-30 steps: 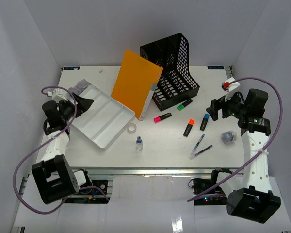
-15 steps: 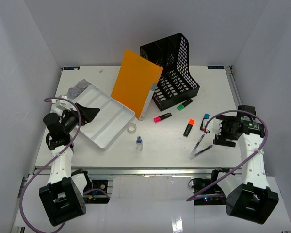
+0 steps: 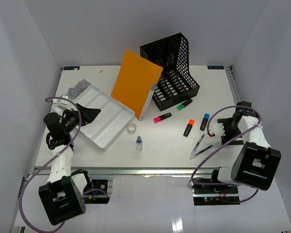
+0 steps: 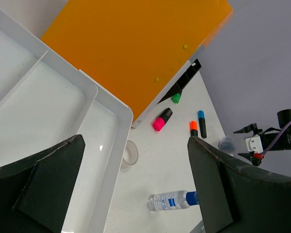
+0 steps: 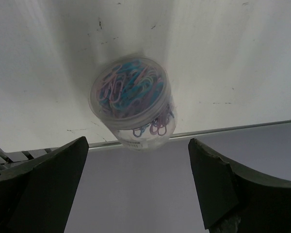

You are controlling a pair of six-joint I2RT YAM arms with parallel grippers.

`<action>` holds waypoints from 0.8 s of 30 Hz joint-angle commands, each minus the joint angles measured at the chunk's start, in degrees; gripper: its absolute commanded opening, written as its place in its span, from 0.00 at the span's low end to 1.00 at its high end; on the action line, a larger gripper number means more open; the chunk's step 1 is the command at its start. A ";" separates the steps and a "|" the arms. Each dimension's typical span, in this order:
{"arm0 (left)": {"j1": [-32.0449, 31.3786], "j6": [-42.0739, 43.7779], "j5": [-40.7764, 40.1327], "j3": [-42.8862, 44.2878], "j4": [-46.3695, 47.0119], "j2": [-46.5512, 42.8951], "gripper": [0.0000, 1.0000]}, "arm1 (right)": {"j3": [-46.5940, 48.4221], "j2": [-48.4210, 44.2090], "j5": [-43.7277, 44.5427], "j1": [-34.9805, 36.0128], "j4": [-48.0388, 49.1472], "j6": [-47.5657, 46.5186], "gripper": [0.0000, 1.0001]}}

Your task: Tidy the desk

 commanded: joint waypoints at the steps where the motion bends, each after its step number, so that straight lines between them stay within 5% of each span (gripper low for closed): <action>1: -0.50 0.39 1.13 -0.48 0.73 -0.01 0.98 | 1.60 4.32 2.09 -0.78 2.14 -17.55 0.92; 12: -2.55 0.31 1.74 -0.19 1.21 0.99 0.98 | -1.34 9.89 -2.82 -0.71 7.32 -17.84 1.00; 17: -5.87 0.10 1.45 0.36 1.44 1.21 0.98 | -0.44 12.31 -3.20 -0.84 7.20 -14.15 0.79; 22: -10.27 1.19 1.59 0.68 1.52 0.32 0.98 | 0.80 12.73 -3.80 -1.17 7.11 -11.45 0.38; 24: -12.32 1.45 1.74 0.73 1.89 0.09 0.98 | 1.77 12.28 -4.71 -1.62 7.15 -9.83 0.30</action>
